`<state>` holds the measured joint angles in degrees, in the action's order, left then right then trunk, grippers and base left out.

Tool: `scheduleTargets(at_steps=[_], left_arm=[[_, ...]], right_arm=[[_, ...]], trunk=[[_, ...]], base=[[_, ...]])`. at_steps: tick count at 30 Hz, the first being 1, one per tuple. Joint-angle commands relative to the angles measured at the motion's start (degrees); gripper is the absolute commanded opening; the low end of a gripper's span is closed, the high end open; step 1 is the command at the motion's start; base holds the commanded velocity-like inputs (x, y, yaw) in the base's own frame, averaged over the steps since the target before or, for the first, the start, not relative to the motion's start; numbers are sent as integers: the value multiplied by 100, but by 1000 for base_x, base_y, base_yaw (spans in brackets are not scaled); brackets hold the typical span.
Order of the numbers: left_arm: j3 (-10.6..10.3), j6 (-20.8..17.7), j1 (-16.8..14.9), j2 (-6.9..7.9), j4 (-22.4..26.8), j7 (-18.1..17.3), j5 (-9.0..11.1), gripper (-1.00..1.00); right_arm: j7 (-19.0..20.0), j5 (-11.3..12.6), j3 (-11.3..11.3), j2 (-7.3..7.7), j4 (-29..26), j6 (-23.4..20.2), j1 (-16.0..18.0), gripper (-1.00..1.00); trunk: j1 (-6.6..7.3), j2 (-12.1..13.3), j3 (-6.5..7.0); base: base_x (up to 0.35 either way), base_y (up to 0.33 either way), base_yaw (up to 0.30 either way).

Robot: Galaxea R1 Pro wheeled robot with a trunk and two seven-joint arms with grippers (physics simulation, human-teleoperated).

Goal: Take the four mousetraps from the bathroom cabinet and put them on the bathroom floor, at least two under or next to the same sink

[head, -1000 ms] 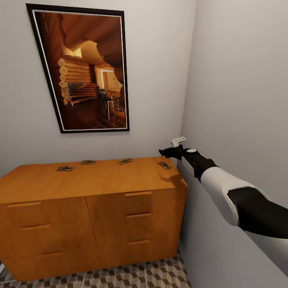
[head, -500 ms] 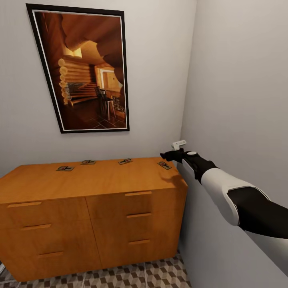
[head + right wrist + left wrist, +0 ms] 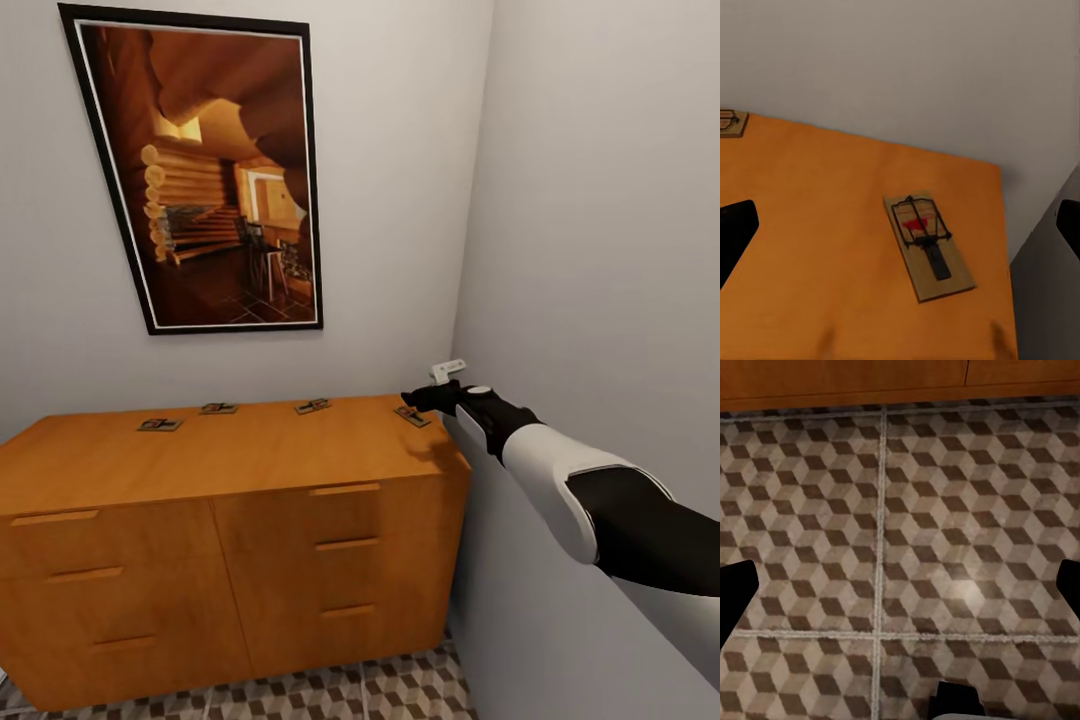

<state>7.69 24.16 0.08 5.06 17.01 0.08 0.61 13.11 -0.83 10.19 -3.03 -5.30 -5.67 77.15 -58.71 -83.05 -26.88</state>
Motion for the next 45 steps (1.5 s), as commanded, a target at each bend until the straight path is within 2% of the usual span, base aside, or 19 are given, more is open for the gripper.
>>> scheduleTargets(at_steps=[1,9,19,45], left_arm=[[4,10,1,1,5,1,7,100],[4,10,1,4,-3,1,9,100],[8,10,1,18,2,1,15,100],[4,10,1,22,-4,1,15,100]], right_arm=[[11,-7,18,-1,20,-29,2,100],[22,-5,18,-4,179,27,2,100],[57,-8,19,-72,194,96,2,100],[77,-5,15,-48,187,101,2,100]], trunk=[[-2,-3,-5],[-2,-3,-5],[-2,-3,-15],[-2,-3,-206]], base=[[218,0,0],[205,0,0],[45,0,0],[1,0,-28]])
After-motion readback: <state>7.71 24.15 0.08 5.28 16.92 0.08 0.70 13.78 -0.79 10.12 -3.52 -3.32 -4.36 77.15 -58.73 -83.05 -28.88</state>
